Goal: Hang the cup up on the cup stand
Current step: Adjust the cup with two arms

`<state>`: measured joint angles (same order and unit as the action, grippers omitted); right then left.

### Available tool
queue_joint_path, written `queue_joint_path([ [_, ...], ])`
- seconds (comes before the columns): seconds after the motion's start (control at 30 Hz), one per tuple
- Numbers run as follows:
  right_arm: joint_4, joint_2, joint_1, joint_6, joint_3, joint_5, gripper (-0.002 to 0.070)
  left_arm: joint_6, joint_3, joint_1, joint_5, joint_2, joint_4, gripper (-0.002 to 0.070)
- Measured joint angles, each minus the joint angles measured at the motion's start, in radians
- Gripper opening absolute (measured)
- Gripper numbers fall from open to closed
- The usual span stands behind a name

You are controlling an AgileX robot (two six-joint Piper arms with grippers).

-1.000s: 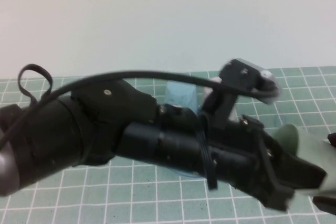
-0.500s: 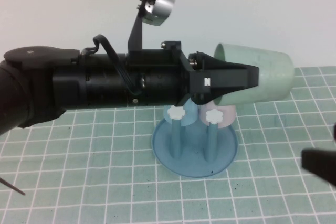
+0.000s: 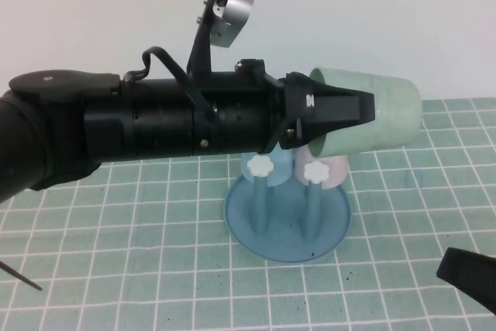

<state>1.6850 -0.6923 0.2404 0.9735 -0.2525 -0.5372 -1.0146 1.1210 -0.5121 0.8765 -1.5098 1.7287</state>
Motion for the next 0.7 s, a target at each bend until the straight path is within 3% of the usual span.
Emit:
queue_joint_path([
  [0.37, 0.008, 0.001, 0.000, -0.392, -0.199, 0.031, 0.0690, 0.276, 0.000, 0.000, 0.019, 0.000, 0.000, 0.0001],
  [0.53, 0.023, 0.001, 0.000, -0.462, -0.253, 0.114, 0.0689, 0.393, 0.000, 0.000, -0.008, 0.000, 0.000, 0.0001],
  [0.7, 0.025, 0.001, 0.000, -0.490, -0.229, 0.145, 0.0689, 0.402, 0.000, 0.000, -0.034, 0.000, 0.000, 0.0001],
])
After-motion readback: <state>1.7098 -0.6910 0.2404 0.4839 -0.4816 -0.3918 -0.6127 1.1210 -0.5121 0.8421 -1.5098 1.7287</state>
